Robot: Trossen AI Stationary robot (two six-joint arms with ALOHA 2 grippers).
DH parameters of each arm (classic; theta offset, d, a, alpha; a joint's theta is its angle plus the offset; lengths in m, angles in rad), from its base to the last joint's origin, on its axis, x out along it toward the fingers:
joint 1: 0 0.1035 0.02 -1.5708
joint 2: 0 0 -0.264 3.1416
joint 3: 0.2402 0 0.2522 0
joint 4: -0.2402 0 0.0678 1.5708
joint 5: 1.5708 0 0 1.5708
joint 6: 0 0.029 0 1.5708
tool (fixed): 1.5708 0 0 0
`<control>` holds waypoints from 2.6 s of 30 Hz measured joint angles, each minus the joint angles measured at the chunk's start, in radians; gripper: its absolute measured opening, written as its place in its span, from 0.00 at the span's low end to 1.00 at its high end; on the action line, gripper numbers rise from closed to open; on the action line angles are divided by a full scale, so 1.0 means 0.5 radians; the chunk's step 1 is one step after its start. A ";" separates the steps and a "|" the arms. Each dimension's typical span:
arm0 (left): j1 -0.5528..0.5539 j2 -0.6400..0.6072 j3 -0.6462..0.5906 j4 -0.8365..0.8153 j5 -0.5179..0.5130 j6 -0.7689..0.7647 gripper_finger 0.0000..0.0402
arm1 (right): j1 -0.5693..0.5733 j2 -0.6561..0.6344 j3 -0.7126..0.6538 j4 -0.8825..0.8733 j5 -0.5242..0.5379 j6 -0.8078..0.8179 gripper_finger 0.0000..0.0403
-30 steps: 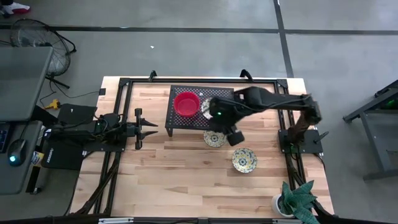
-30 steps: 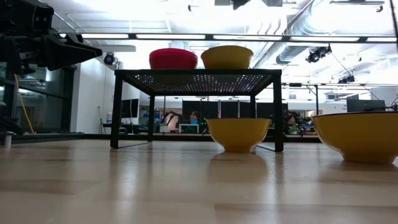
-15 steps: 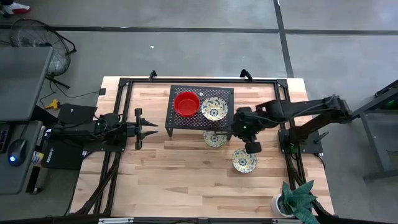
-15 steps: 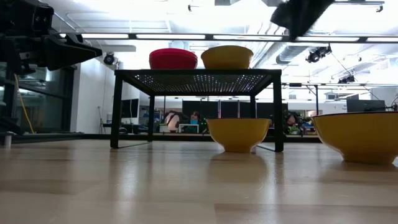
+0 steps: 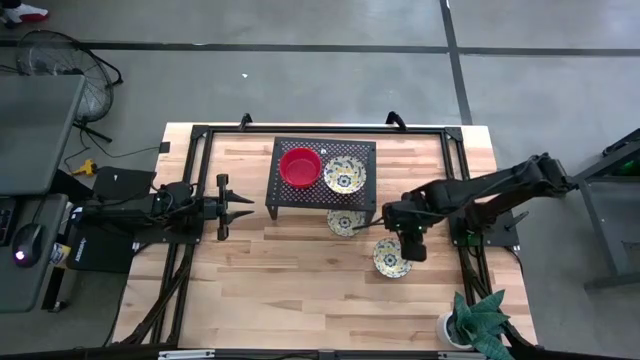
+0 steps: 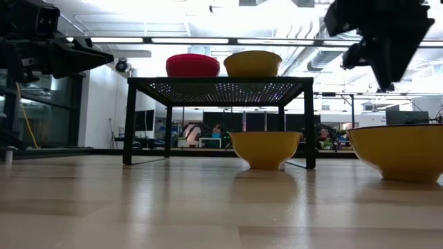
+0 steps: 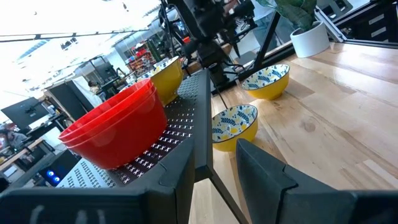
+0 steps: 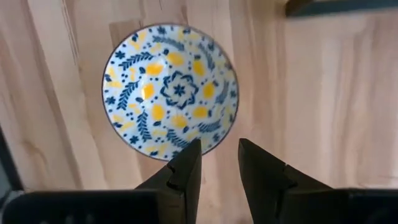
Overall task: Pick & Place Mini bowls
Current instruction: Stack the bottom white patterned bowl on the white patterned bowl on the shelf
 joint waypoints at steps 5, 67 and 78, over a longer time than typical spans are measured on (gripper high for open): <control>0.000 0.000 0.000 0.000 0.000 0.000 0.28 | 0.048 0.000 -0.080 0.048 -0.086 0.304 0.23; -0.001 0.000 0.000 0.000 0.000 0.000 0.28 | 0.629 0.313 -0.370 0.438 0.171 2.711 0.31; 0.000 0.000 0.000 0.000 0.000 0.000 0.28 | 0.626 0.312 -0.370 0.437 0.140 2.601 0.15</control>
